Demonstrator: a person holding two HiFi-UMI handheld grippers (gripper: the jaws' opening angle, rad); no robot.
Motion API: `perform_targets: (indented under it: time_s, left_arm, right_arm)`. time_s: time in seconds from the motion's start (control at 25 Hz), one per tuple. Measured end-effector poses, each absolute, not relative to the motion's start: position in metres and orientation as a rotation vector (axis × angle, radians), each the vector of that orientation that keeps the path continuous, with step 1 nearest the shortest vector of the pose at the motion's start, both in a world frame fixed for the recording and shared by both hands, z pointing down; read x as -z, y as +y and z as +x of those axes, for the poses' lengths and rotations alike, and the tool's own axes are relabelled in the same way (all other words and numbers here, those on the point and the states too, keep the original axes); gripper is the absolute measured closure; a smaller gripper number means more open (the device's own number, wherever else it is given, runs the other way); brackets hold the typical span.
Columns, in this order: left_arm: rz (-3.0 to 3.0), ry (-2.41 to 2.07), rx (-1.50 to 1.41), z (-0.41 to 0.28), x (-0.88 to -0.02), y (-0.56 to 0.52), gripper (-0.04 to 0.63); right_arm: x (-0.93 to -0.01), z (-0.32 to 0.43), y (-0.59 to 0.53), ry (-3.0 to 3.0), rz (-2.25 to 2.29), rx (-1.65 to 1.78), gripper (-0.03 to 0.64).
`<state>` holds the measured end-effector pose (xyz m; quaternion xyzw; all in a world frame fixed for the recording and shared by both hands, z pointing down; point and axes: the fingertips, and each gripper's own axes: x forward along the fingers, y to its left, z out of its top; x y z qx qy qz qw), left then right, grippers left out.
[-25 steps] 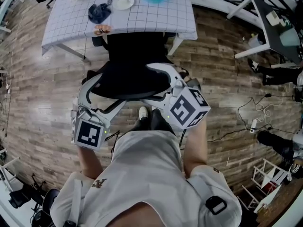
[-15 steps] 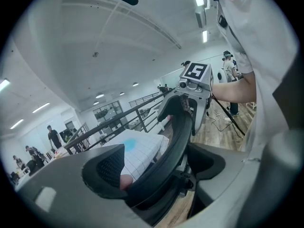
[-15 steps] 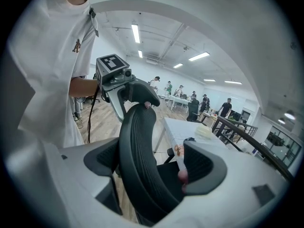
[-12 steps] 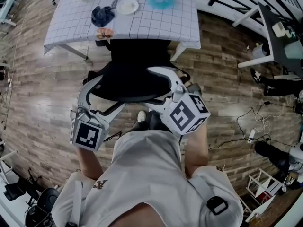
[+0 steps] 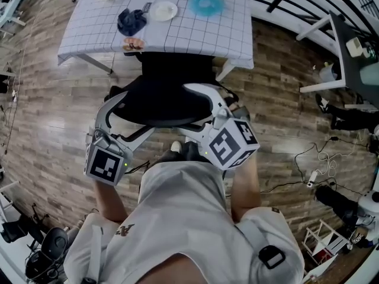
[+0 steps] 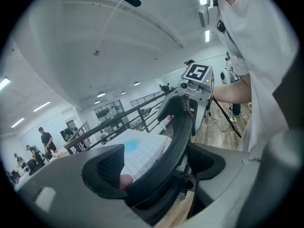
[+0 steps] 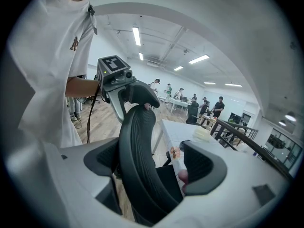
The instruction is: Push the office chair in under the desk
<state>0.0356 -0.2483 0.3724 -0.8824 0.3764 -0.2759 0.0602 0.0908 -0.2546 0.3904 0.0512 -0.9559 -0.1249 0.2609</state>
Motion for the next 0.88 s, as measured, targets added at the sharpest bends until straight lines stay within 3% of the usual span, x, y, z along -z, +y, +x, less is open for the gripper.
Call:
perform_targets:
  time_s: [0.88]
  left_arm:
    - [-2.691,1.084,0.859,0.016,-0.373,-0.303,0.173]
  right_arm:
    - [-0.392,0.070,-0.306,-2.586,0.158,0.292,0.201]
